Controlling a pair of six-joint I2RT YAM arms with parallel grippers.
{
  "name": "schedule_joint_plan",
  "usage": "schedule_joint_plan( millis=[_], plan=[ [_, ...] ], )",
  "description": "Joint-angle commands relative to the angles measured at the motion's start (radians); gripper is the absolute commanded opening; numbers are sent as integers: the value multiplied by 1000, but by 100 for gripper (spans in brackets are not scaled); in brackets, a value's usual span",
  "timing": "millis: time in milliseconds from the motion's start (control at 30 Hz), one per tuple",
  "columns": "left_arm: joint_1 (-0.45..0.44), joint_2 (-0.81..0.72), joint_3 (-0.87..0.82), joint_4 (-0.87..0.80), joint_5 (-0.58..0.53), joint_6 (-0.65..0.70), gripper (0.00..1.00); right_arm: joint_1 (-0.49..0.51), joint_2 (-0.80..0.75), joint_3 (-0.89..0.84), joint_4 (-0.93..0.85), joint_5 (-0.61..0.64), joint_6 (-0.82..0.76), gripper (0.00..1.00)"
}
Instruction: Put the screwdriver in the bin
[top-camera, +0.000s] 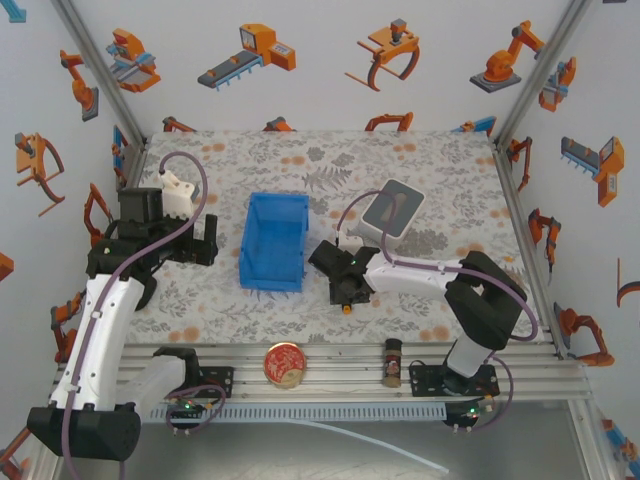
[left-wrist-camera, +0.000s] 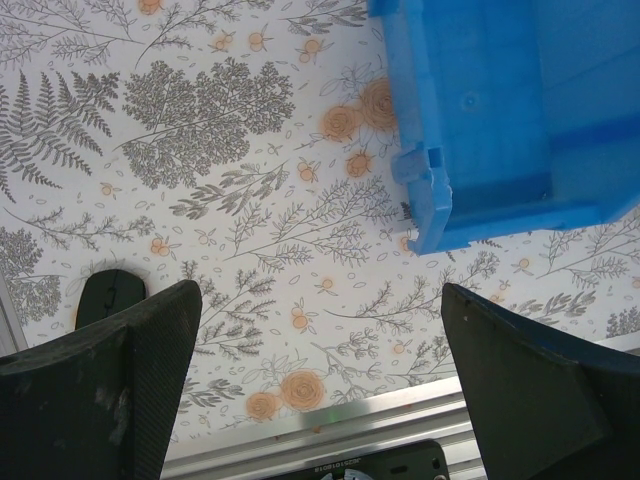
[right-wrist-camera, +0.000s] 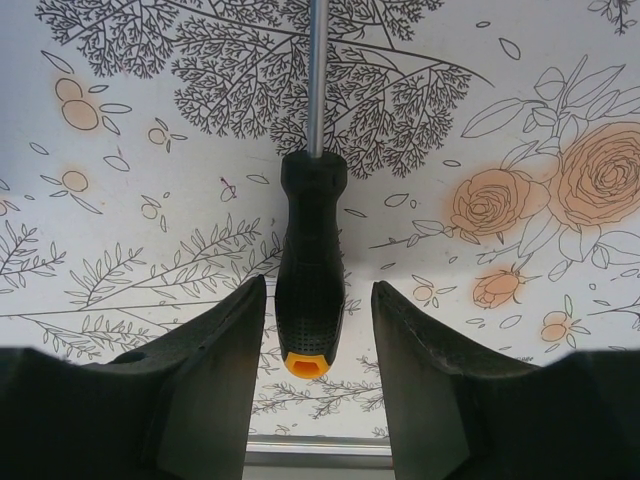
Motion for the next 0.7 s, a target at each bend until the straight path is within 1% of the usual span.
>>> schedule_joint_plan(
  millis=[0,433,533,667],
  plan=[
    [-5,-6,-14,-11,16,19,97,5,13,-10,4,0,24,46],
    [-4,3,-13,-6,24,12,97,4,45,-17,19,-14,25,44],
    [-5,3,-18,-5,24,10,97,5,46,-21,24,-14,25,40],
    [-6,5,-22,-5,21,11,97,4,42,-22,24,-15,22,32]
  ],
)
